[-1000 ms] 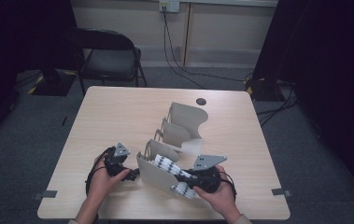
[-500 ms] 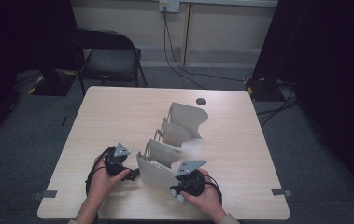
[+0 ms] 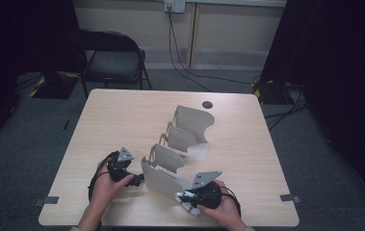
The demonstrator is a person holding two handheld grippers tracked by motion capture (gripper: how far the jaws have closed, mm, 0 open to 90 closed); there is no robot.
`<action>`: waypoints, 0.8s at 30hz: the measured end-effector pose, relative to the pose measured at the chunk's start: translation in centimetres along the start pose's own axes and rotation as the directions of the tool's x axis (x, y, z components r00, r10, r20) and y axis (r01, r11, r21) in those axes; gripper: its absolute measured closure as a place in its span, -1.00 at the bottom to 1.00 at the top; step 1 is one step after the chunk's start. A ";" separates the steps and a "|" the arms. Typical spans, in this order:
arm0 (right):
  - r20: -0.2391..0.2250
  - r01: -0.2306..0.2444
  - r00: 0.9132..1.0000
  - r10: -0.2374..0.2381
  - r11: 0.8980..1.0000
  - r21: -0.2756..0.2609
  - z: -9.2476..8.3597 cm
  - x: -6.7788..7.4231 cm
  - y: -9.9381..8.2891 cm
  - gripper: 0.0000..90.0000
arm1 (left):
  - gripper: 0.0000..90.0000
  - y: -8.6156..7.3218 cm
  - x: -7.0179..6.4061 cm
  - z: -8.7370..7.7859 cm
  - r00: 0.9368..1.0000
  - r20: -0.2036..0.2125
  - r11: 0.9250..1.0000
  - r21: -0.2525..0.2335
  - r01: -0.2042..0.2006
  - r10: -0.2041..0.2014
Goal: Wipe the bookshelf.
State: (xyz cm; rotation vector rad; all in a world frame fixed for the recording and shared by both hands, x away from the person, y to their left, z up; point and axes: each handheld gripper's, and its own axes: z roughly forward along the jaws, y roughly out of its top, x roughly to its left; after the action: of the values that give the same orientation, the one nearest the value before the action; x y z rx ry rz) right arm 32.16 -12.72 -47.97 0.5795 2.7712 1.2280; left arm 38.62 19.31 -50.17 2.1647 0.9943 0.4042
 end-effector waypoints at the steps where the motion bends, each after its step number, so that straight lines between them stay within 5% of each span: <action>1: -0.002 -0.004 1.000 0.004 1.000 0.002 -0.1 0.0 -0.1 0.72 | -1.00 0.0 0.0 0.0 1.000 0.000 1.000 0.000 0.000 0.000; 4: 0.007 0.000 1.000 0.000 1.000 0.000 -0.6 -0.1 -0.1 0.72 | -1.00 0.0 0.0 0.0 1.000 0.000 1.000 0.000 -0.001 0.001; 8: 0.033 -0.007 0.999 0.009 0.997 -0.071 -1.4 -0.5 1.3 0.72 | -1.00 0.0 0.0 0.0 1.000 -0.001 1.000 0.001 -0.001 0.001; 14: 0.046 0.011 0.999 -0.006 0.993 -0.117 -0.3 -0.9 3.6 0.72 | -1.00 0.0 0.0 0.0 1.000 0.000 1.000 0.000 -0.001 0.001; 24: 0.027 -0.039 0.999 0.041 0.996 -0.076 2.5 -1.7 2.6 0.71 | -1.00 0.0 0.0 0.0 1.000 0.000 1.000 0.000 -0.001 0.001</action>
State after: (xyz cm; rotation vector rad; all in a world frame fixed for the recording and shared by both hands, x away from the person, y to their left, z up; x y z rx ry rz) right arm 35.04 -9.91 -47.95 0.6439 2.6890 1.3149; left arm 38.61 19.31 -50.17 2.1650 0.9937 0.4045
